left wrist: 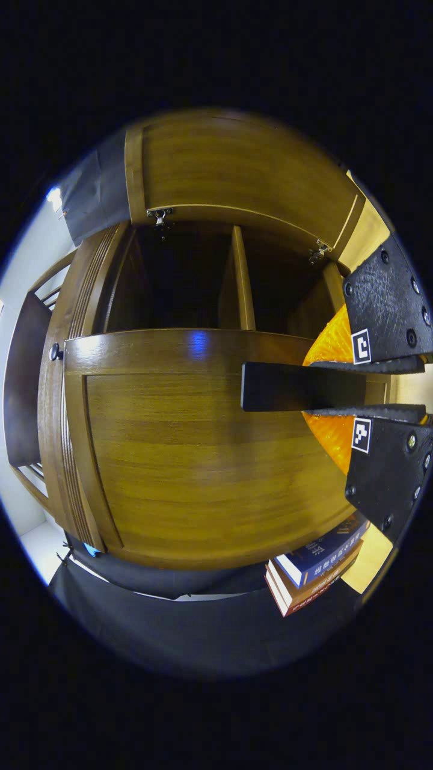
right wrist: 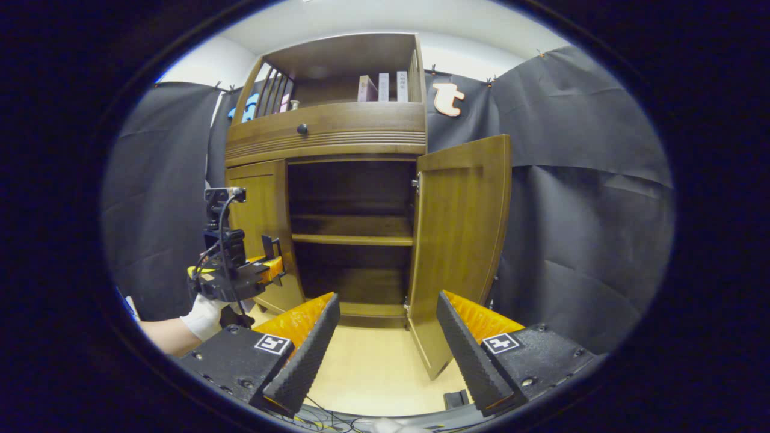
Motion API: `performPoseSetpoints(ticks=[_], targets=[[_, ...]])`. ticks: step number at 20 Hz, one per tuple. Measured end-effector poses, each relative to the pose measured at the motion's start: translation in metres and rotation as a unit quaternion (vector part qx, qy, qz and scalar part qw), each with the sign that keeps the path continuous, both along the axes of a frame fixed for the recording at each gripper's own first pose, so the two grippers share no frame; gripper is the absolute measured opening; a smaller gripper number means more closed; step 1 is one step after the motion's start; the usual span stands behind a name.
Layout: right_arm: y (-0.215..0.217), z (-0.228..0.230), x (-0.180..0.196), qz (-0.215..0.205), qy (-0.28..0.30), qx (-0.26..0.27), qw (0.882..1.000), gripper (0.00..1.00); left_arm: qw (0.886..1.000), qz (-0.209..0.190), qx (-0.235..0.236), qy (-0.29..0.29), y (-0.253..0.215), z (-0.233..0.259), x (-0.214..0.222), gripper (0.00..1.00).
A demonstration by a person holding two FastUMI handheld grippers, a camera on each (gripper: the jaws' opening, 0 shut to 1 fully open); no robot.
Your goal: Open the right door of the double-door shoe cabinet with the right hand, and open the left door with the left hand.
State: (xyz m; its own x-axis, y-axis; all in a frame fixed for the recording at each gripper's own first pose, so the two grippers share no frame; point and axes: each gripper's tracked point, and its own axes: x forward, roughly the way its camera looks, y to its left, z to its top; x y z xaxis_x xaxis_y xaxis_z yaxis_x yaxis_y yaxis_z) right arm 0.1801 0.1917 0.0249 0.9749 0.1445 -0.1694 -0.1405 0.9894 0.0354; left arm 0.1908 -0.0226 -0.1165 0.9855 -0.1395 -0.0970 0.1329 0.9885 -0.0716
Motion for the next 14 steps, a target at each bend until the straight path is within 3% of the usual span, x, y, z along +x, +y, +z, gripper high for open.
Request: performPoseSetpoints(ticks=[4,10,11,14], targets=[[0.008,0.008,0.008,0.036,-0.008,0.005,0.999,1.0,1.0,0.021,-0.01,0.005,0.019,-0.001,-0.036,0.18],[0.02,0.012,0.011,0.086,-0.017,0.005,0.996,1.0,0.996,0.089,-0.009,0.012,0.068,-0.006,-0.086,0.18],[0.021,0.011,0.012,0.092,-0.015,0.005,0.996,1.0,0.995,0.1,-0.018,0.012,0.075,-0.008,-0.095,0.08],[0.024,0.006,0.013,0.108,-0.009,0.007,0.994,1.0,0.993,0.119,-0.019,0.014,0.099,-0.013,-0.106,0.07]])
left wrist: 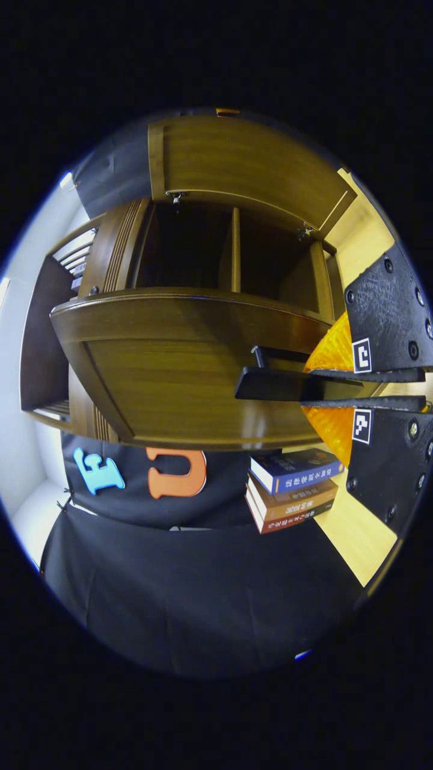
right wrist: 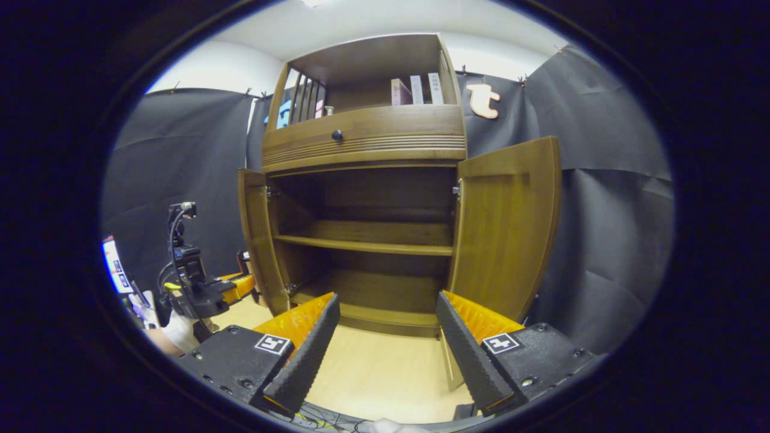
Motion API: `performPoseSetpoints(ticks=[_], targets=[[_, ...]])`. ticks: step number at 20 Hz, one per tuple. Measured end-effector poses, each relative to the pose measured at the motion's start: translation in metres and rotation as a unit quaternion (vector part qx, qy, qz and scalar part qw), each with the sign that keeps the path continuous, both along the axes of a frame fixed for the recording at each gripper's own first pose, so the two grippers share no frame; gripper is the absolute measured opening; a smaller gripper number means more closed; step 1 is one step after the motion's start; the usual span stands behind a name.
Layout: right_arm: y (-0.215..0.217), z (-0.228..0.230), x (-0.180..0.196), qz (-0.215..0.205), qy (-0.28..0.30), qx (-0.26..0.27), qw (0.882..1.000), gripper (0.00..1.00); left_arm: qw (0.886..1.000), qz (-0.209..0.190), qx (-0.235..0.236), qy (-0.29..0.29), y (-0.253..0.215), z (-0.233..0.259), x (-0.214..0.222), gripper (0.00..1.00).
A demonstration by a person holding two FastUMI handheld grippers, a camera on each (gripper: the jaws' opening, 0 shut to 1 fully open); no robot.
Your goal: Open the right door of the double-door shoe cabinet with the right hand, and open the left door with the left hand.
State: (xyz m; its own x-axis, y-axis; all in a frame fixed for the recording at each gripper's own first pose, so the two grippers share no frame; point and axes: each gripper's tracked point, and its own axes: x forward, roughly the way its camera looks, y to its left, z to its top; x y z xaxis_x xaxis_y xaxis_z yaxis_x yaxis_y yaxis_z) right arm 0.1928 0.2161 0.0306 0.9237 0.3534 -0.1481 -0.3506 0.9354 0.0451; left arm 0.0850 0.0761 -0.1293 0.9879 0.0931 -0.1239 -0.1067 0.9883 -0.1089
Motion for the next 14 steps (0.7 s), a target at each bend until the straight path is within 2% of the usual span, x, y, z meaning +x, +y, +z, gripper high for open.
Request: performPoseSetpoints(ticks=[4,5,14], targets=[[0.007,-0.005,0.001,0.018,0.007,0.0,1.0,1.0,1.0,0.013,0.015,0.0,0.021,-0.004,-0.008,0.07],[0.008,-0.005,0.001,0.021,0.007,0.0,1.0,1.0,1.0,0.019,0.015,-0.002,0.026,-0.004,-0.013,0.0],[0.013,-0.009,0.003,0.026,0.012,0.006,1.0,1.0,1.0,-0.005,0.025,-0.009,0.047,-0.005,-0.021,0.0]])
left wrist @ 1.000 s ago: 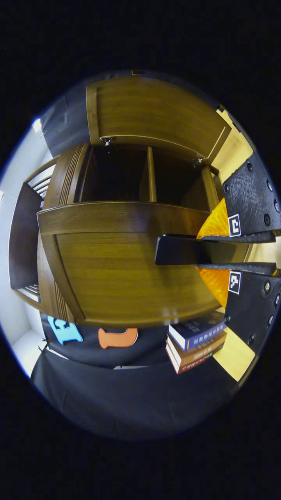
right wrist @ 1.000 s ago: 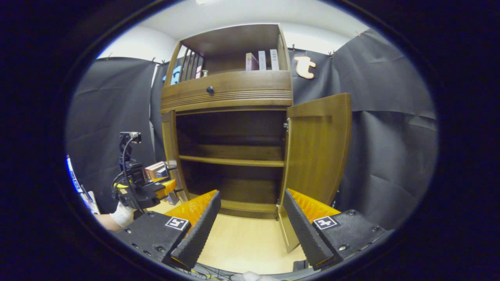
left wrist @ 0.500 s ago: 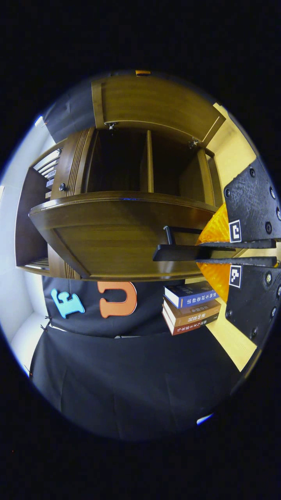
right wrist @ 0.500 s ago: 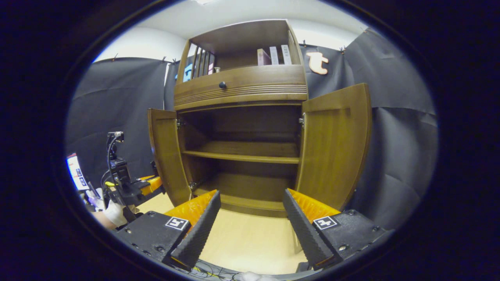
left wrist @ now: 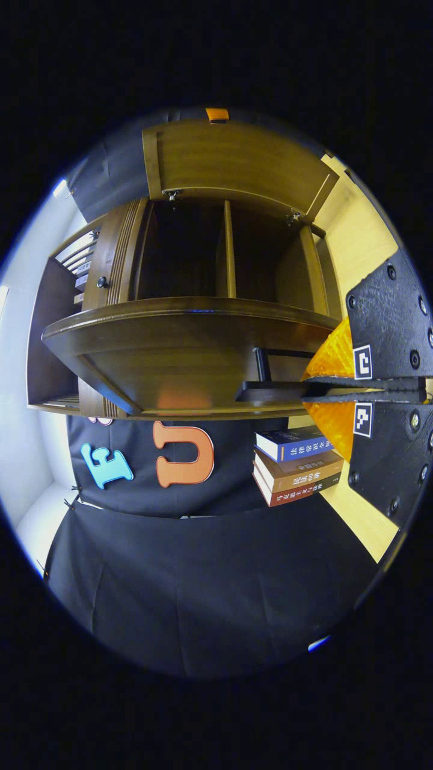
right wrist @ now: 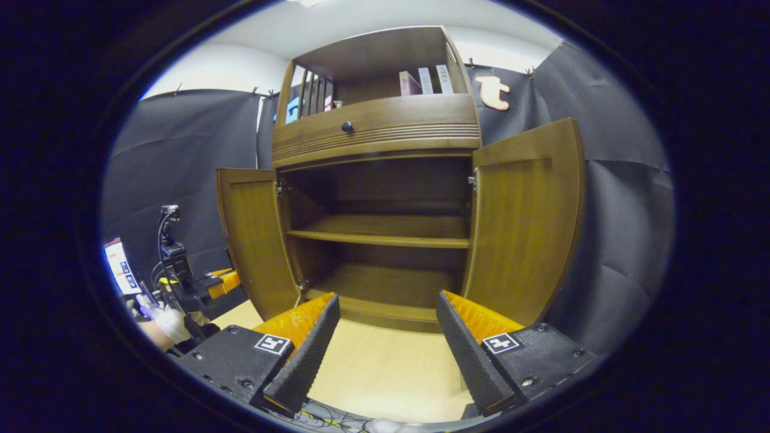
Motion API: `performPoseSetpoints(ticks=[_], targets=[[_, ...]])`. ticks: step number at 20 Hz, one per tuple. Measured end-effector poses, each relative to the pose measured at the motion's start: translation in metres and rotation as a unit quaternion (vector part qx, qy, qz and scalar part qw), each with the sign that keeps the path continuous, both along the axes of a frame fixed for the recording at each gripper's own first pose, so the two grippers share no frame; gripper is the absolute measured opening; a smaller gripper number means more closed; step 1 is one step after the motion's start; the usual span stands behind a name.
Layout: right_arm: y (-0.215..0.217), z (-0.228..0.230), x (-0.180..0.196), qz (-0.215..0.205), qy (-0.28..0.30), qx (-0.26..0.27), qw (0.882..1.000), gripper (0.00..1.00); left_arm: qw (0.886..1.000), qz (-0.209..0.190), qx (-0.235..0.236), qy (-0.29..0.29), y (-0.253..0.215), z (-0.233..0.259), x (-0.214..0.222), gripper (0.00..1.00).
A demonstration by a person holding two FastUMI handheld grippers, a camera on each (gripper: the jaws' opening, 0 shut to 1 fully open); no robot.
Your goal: Open the right door of the double-door shoe cabinet with the right hand, and open the left door with the left hand.
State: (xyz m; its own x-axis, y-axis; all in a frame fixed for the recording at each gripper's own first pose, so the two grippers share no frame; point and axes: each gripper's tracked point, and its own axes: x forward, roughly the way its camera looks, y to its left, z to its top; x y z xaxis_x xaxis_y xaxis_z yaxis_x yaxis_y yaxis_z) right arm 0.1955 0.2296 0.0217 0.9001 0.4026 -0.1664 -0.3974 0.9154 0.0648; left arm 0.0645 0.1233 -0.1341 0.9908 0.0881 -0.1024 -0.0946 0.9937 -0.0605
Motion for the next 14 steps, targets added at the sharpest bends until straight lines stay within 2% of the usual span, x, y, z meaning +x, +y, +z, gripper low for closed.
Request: performPoseSetpoints(ticks=[11,14], targets=[[0.02,-0.001,-0.005,0.003,0.004,0.006,1.0,1.0,1.0,0.009,0.012,0.008,0.046,-0.006,-0.007,0.0],[0.025,-0.004,-0.007,-0.001,0.006,0.005,1.0,1.0,1.0,0.002,0.003,0.007,0.056,-0.008,-0.007,0.0]])
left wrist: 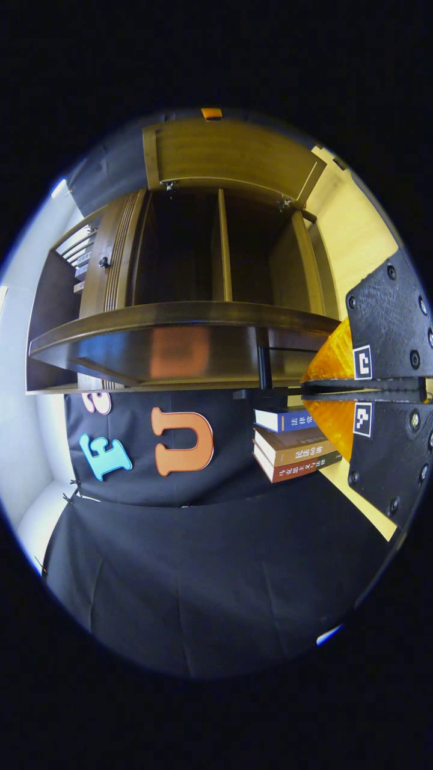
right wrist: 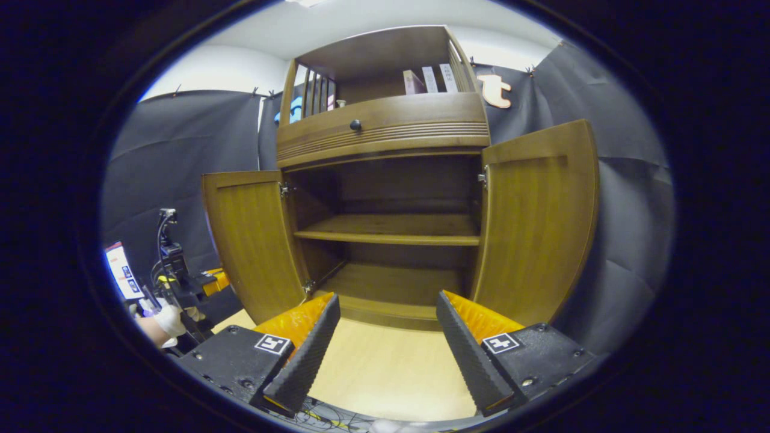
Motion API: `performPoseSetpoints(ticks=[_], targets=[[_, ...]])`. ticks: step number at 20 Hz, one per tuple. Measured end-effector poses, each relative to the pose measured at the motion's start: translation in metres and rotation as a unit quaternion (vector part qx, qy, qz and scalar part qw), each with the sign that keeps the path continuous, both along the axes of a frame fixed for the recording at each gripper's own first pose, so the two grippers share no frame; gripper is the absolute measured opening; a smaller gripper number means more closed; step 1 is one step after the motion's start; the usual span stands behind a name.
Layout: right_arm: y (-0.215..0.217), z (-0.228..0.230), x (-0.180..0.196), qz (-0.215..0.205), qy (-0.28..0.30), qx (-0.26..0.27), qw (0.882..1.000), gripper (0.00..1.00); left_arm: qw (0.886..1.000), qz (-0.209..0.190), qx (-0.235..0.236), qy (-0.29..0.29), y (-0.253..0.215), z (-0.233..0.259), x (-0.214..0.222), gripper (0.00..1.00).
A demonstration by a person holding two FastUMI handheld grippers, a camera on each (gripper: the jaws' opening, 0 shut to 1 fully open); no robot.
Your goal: Open the right door of the double-door shoe cabinet with the right hand, and open the left door with the left hand.
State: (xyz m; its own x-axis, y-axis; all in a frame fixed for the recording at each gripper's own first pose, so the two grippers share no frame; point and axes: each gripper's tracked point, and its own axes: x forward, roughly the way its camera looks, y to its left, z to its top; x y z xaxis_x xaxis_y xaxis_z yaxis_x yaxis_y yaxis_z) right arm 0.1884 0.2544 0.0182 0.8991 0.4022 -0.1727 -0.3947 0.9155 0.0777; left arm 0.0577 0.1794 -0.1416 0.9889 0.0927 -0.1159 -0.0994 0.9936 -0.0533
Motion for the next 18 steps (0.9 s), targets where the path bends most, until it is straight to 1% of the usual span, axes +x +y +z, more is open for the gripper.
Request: performPoseSetpoints(ticks=[3,10,14,18], targets=[[0.004,-0.001,-0.002,-0.006,0.003,0.0,1.0,1.0,1.0,-0.01,-0.009,-0.004,0.008,-0.001,0.0,0.0],[0.02,-0.005,-0.009,-0.009,0.006,-0.008,1.0,1.0,0.999,-0.044,-0.013,-0.006,0.026,-0.003,0.001,0.0],[0.026,-0.004,-0.01,-0.003,0.005,-0.009,1.0,1.0,0.997,-0.068,-0.02,0.005,0.035,-0.007,0.003,0.0],[0.026,-0.002,-0.01,0.004,0.003,-0.015,1.0,1.0,0.997,-0.068,-0.034,0.008,0.04,-0.006,-0.002,0.0]])
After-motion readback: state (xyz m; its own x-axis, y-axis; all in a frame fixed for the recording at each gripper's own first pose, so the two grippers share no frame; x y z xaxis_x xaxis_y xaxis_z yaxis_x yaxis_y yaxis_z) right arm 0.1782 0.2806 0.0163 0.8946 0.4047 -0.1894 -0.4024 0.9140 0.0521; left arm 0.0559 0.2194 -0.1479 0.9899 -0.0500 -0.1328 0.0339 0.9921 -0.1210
